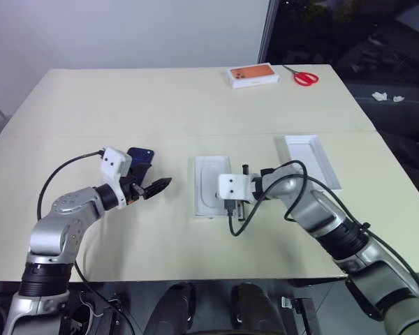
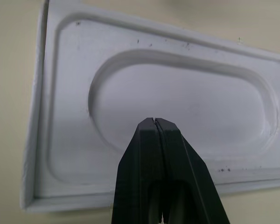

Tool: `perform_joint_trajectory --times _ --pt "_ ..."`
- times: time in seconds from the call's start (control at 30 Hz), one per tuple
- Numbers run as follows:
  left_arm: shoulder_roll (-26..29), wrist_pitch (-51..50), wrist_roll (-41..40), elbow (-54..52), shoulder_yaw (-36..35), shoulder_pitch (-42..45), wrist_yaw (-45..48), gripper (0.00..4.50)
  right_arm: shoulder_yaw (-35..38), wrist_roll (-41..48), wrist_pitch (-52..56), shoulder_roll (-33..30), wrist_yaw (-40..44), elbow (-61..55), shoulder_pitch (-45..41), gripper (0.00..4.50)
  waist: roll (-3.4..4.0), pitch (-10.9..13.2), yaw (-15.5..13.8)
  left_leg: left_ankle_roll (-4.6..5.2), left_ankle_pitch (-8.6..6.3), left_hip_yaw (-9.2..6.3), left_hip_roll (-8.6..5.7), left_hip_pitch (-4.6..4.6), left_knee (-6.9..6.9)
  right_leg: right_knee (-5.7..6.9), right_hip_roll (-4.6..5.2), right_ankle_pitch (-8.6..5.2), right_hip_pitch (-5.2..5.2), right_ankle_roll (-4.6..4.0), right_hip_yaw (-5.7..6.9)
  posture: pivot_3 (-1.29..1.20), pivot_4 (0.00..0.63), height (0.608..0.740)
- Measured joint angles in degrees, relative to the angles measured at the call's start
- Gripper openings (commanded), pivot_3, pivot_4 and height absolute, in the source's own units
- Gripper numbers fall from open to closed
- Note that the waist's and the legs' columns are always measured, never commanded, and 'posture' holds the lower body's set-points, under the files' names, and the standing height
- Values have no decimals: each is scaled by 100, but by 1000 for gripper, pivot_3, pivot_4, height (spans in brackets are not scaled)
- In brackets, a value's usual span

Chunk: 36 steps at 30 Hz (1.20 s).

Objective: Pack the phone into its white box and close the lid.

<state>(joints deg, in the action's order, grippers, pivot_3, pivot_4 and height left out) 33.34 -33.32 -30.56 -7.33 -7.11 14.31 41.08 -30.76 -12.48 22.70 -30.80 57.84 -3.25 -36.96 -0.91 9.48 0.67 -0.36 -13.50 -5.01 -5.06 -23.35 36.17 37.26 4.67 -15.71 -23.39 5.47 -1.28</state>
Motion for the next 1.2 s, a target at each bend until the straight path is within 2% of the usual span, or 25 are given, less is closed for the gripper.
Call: perform_joint_trajectory --times 0.27,0.57,0.63,0.73,0.83,1.07,1.2 --pt "-28 -9 3 -1 0 6 -8 4500 6 -81 229 6 94 6 -214 36 0 1 3 0 0 0 0 -2 -3 0 0 0 -4 0 0 0 150 740" --pt "-102 -173 31 0 103 101 -138 4500 59 39 294 449 -125 188 -59 36 1 1 -5 0 0 1 -2 -3 0 0 0 0 -4 0 -1 0 150 740" --pt "-145 -275 42 -1 175 103 -192 4500 261 245 341 460 -120 201 -55 36 1 1 -3 0 0 0 -2 -3 1 0 0 0 -3 1 0 0 150 740" --pt "-295 -387 83 -2 282 101 -290 4500 932 687 485 360 -107 273 -188 36 1 2 -4 0 0 0 -2 -3 0 0 -1 0 -3 0 0 0 150 740" --pt "-366 -453 103 -6 369 107 -323 3623 1310 837 472 91 -88 364 -286 0 0 2 0 1 0 0 0 -3 -4 -2 -1 0 -3 0 0 0 150 740" --pt "-542 -351 783 165 908 185 -643 45 1395 826 336 -331 -108 653 47 0 1 2 5 1 0 3 0 -4 -4 0 -2 0 -5 0 -3 0 150 740" --pt "-602 -366 1108 249 1324 440 -632 45 1257 649 186 -398 -200 710 234 0 1 2 -7 0 0 2 0 -2 -2 1 -2 0 -2 0 -1 0 150 740"
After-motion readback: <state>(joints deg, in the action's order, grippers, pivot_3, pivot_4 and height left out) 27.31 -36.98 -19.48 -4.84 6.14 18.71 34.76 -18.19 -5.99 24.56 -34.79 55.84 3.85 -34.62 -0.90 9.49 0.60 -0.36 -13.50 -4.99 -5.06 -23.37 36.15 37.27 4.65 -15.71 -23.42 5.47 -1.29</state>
